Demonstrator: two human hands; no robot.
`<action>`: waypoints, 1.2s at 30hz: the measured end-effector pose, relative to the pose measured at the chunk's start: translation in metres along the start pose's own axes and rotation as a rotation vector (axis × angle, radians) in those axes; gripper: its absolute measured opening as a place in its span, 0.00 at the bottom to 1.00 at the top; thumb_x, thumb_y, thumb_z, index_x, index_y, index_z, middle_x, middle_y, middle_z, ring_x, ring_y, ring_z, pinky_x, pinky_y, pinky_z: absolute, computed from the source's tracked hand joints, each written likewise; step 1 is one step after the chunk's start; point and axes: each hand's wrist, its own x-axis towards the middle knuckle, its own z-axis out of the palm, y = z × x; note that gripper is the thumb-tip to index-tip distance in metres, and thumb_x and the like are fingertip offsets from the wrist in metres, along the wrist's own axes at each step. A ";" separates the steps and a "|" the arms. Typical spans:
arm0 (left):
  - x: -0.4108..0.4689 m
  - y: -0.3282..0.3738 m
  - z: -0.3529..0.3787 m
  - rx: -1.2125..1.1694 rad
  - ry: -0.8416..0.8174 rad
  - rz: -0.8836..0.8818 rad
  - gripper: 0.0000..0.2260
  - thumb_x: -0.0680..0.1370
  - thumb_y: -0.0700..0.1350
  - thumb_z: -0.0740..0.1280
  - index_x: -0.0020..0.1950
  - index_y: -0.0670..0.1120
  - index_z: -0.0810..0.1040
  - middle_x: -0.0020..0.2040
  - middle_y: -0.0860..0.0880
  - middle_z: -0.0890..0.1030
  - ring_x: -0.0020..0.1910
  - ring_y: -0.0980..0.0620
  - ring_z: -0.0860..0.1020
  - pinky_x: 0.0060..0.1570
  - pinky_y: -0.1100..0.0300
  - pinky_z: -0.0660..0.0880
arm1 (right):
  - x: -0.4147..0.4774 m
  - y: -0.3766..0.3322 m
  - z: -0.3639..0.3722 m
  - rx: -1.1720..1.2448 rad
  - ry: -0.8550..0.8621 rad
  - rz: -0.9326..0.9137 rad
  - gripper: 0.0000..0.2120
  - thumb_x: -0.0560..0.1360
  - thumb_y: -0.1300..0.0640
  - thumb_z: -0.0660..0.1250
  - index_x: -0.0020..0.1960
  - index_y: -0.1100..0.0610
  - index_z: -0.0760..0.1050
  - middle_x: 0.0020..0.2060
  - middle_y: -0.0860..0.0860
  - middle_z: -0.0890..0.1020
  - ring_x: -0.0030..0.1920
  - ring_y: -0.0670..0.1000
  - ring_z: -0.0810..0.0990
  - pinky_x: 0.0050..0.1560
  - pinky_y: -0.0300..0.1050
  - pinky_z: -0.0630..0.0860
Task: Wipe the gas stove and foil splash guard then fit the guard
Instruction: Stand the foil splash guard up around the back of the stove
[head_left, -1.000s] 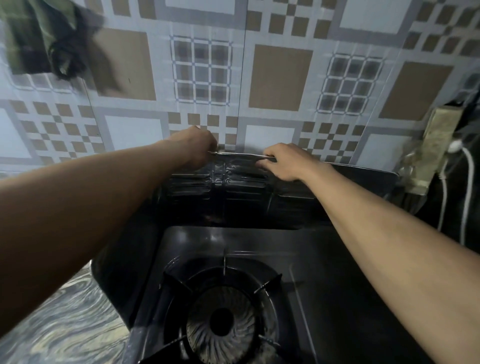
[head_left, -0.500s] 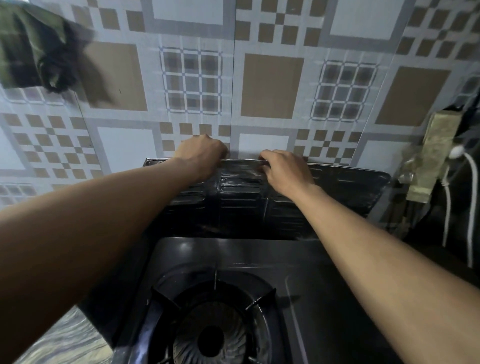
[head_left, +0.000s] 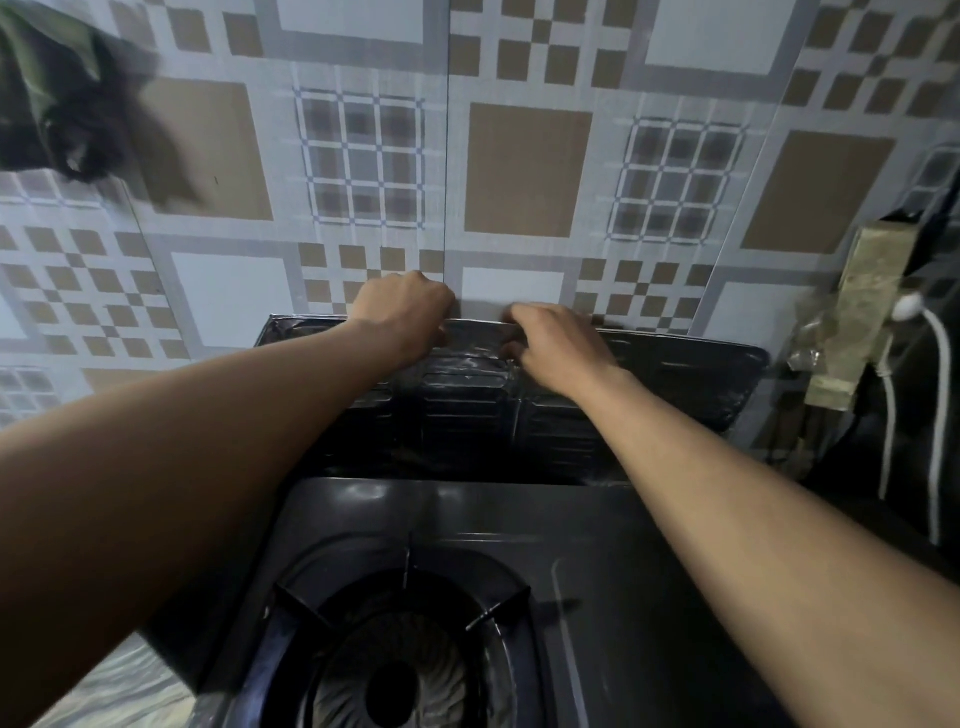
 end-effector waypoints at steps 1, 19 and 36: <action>0.000 -0.001 0.001 -0.005 0.000 -0.001 0.11 0.77 0.51 0.72 0.57 0.49 0.81 0.50 0.44 0.84 0.46 0.42 0.82 0.45 0.48 0.80 | -0.002 0.002 -0.002 -0.005 0.006 0.001 0.11 0.76 0.58 0.71 0.58 0.53 0.77 0.52 0.50 0.83 0.51 0.54 0.81 0.55 0.55 0.78; 0.009 0.050 0.002 0.034 0.193 0.060 0.08 0.80 0.38 0.65 0.56 0.47 0.81 0.49 0.44 0.83 0.44 0.41 0.81 0.34 0.54 0.66 | -0.032 0.051 -0.018 -0.169 0.271 0.069 0.11 0.73 0.67 0.70 0.54 0.57 0.79 0.48 0.52 0.83 0.49 0.56 0.79 0.48 0.52 0.76; 0.023 0.077 0.015 -0.126 0.194 0.027 0.10 0.78 0.49 0.70 0.57 0.48 0.79 0.51 0.45 0.83 0.48 0.41 0.81 0.39 0.54 0.71 | -0.038 0.083 -0.016 -0.130 0.194 0.121 0.13 0.75 0.54 0.72 0.59 0.53 0.77 0.53 0.50 0.81 0.56 0.55 0.77 0.57 0.56 0.73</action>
